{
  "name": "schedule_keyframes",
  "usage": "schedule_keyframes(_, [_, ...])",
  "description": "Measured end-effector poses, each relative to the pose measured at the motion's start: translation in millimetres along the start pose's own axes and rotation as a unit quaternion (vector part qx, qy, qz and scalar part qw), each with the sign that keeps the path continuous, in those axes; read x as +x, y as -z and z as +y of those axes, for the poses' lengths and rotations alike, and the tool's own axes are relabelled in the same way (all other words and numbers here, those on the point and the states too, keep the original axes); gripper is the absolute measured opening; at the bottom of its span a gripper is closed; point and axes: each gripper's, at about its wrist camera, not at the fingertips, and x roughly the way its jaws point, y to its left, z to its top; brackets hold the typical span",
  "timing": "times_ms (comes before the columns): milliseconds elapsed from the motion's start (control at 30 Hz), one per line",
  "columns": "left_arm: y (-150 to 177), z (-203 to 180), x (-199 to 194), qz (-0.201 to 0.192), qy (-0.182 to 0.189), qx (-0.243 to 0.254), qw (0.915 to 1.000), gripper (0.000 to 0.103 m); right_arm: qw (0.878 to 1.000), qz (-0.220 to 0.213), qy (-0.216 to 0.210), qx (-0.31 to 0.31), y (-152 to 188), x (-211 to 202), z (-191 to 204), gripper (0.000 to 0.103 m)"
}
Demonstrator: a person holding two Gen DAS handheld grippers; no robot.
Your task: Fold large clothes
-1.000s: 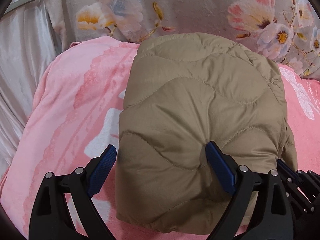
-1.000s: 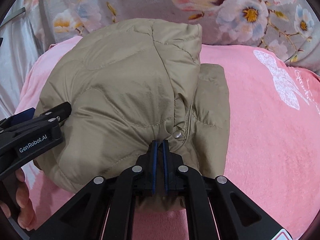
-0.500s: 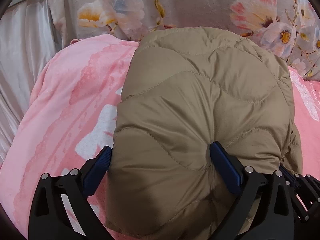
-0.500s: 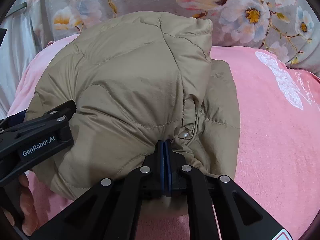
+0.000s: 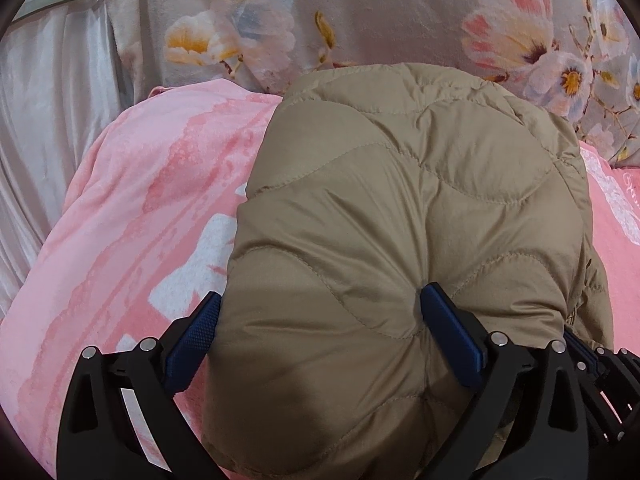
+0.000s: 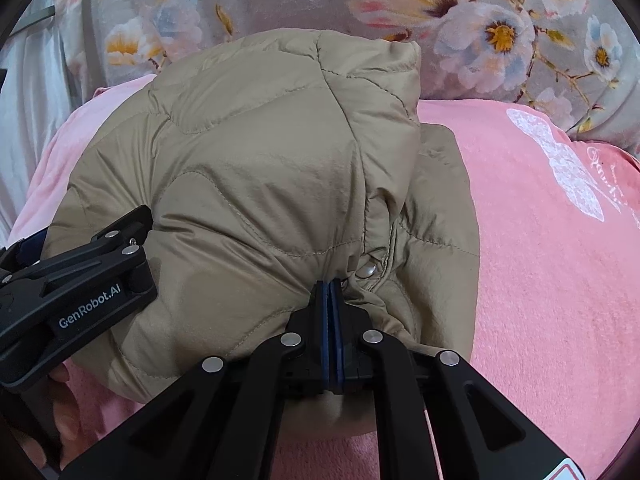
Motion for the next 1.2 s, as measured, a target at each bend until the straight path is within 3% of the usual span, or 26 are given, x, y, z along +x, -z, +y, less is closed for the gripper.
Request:
schedule_keyframes(200, [2,16,-19,-0.003,0.039,-0.028,0.9988,0.094,1.0,-0.006,0.017,-0.001,-1,-19,0,0.008])
schedule_keyframes(333, [13,15,-60,-0.039,0.02,-0.005,0.999,0.094,1.0,-0.011,0.01,0.013,3,-50,2,0.008])
schedule_keyframes(433, [26,18,-88,-0.048,0.034,0.002,0.9983,0.094,1.0,-0.015,0.005,0.017,12,-71,4,0.008])
schedule_keyframes(467, [30,19,-93,-0.045,0.038,0.004,0.9983,0.094,1.0,-0.016,0.006,0.018,16,-77,6,0.012])
schedule_keyframes(567, [49,21,-109,-0.036,0.049,0.008,0.9981,0.095,0.999,-0.025,0.009,0.019,35,-98,11,0.058])
schedule_keyframes(700, [71,28,-125,-0.036,0.047,-0.003,0.9983,0.096,0.998,-0.051,0.044,0.009,61,-121,12,0.072])
schedule_keyframes(800, [90,33,-131,-0.016,0.049,-0.015,0.9985,0.097,0.998,-0.047,0.035,0.019,83,-132,8,0.08])
schedule_keyframes(1200, [141,34,-137,0.033,0.036,-0.037,0.9981,0.096,0.999,-0.005,0.043,0.016,139,-138,8,0.083])
